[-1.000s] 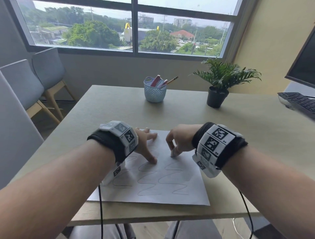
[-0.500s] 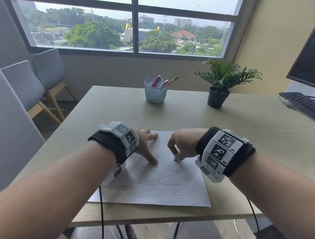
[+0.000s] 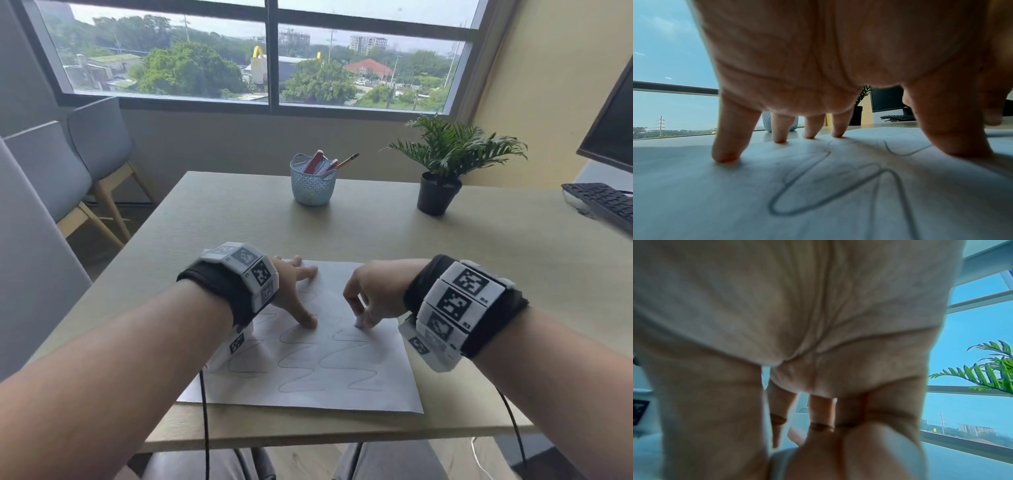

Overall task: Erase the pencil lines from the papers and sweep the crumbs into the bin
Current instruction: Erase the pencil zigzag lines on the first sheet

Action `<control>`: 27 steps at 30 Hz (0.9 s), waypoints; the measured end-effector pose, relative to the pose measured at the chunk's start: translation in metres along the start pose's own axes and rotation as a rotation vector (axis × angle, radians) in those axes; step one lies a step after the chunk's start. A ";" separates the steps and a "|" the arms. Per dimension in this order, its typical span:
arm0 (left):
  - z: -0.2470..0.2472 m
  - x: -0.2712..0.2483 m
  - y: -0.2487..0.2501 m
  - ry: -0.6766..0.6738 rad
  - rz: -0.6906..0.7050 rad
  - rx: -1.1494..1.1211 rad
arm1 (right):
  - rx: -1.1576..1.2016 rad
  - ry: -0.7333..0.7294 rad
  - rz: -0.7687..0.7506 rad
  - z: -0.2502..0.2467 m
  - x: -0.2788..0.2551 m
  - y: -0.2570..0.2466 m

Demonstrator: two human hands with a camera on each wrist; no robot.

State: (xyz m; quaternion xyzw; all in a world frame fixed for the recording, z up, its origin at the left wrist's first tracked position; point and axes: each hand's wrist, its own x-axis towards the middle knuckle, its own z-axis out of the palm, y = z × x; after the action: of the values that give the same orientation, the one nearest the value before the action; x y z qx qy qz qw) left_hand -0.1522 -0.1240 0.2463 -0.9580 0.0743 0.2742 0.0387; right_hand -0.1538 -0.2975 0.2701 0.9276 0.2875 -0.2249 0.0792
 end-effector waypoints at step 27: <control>0.001 0.000 0.000 0.041 -0.011 -0.094 | 0.048 -0.028 0.075 -0.001 -0.005 0.010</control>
State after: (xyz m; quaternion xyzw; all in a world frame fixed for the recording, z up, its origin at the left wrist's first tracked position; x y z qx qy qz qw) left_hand -0.1528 -0.1236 0.2460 -0.9647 0.0567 0.2573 -0.0065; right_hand -0.1511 -0.3079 0.2729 0.9361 0.2461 -0.2416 0.0691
